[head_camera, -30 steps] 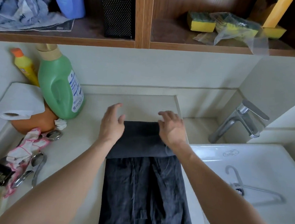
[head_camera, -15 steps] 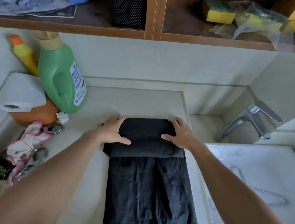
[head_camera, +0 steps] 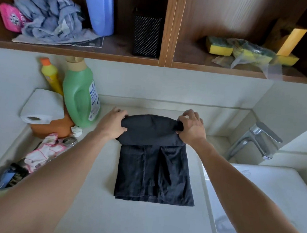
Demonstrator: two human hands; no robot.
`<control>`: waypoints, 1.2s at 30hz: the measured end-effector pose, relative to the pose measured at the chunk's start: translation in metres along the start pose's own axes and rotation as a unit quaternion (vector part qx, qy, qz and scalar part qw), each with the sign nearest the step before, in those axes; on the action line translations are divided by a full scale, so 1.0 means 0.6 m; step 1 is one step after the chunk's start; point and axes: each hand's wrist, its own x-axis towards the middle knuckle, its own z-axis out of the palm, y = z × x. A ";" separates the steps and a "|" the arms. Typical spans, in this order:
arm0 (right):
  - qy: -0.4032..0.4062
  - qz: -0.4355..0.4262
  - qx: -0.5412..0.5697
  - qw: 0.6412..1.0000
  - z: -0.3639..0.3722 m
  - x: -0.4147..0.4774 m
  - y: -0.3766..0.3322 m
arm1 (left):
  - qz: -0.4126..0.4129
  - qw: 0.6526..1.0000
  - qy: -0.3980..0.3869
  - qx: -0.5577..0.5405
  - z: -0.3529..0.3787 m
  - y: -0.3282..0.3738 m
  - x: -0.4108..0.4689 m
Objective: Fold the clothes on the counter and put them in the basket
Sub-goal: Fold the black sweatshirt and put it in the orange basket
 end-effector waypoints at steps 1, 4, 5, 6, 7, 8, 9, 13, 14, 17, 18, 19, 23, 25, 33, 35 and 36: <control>0.008 -0.015 0.001 1.000 -0.009 -0.003 0.001 | 0.026 1.000 -0.002 0.011 -0.008 0.003 -0.004; -0.049 -0.043 0.028 0.997 -0.026 -0.024 0.012 | 0.072 0.993 -0.091 0.039 -0.013 0.011 -0.027; -0.126 -0.033 0.051 0.990 -0.033 -0.035 0.018 | 0.062 0.986 -0.149 0.039 -0.012 0.012 -0.036; -0.226 -0.021 0.075 0.971 -0.039 -0.048 0.024 | 0.034 0.976 -0.214 0.033 -0.011 0.017 -0.048; -0.323 -0.009 0.094 0.942 -0.046 -0.061 0.029 | 0.000 0.963 -0.268 0.011 -0.008 0.019 -0.058; -0.388 0.001 0.114 0.915 -0.048 -0.071 0.033 | -0.025 0.955 -0.295 -0.025 -0.002 0.021 -0.065; -0.411 0.016 0.144 0.900 -0.045 -0.079 0.036 | -0.039 0.953 -0.293 -0.064 0.008 0.020 -0.069; -0.260 0.091 0.173 0.945 0.003 -0.088 0.036 | -0.037 0.974 -0.214 -0.066 0.045 0.028 -0.075; -0.211 0.111 0.147 0.960 0.018 -0.091 0.034 | -0.050 0.977 -0.201 -0.053 0.053 0.033 -0.079; -0.172 0.175 0.133 0.960 0.056 -0.108 0.016 | -0.130 0.961 -0.237 -0.066 0.080 0.031 -0.091; -0.176 0.182 0.133 0.958 0.071 -0.115 0.009 | -0.147 0.949 -0.267 -0.072 0.089 0.028 -0.097; -0.178 0.177 0.122 0.960 0.088 -0.124 0.001 | -0.153 0.942 -0.292 -0.066 0.099 0.025 -0.104; -0.146 0.149 0.077 0.975 0.154 -0.167 -0.016 | -0.160 0.935 -0.316 -0.036 0.130 0.023 -0.123; -0.126 0.158 0.066 0.977 0.171 -0.176 -0.018 | -0.167 0.934 -0.306 -0.071 0.138 0.030 -0.132; -0.104 0.173 0.188 0.961 0.160 -0.177 -0.004 | -0.351 0.802 -0.069 -0.479 0.119 0.048 -0.172; -0.108 0.174 0.273 0.940 0.149 -0.183 0.006 | -0.359 0.766 -0.114 -0.521 0.106 0.056 -0.194; -0.111 0.181 0.317 0.924 0.145 -0.186 0.012 | -0.346 0.769 -0.130 -0.522 0.102 0.056 -0.204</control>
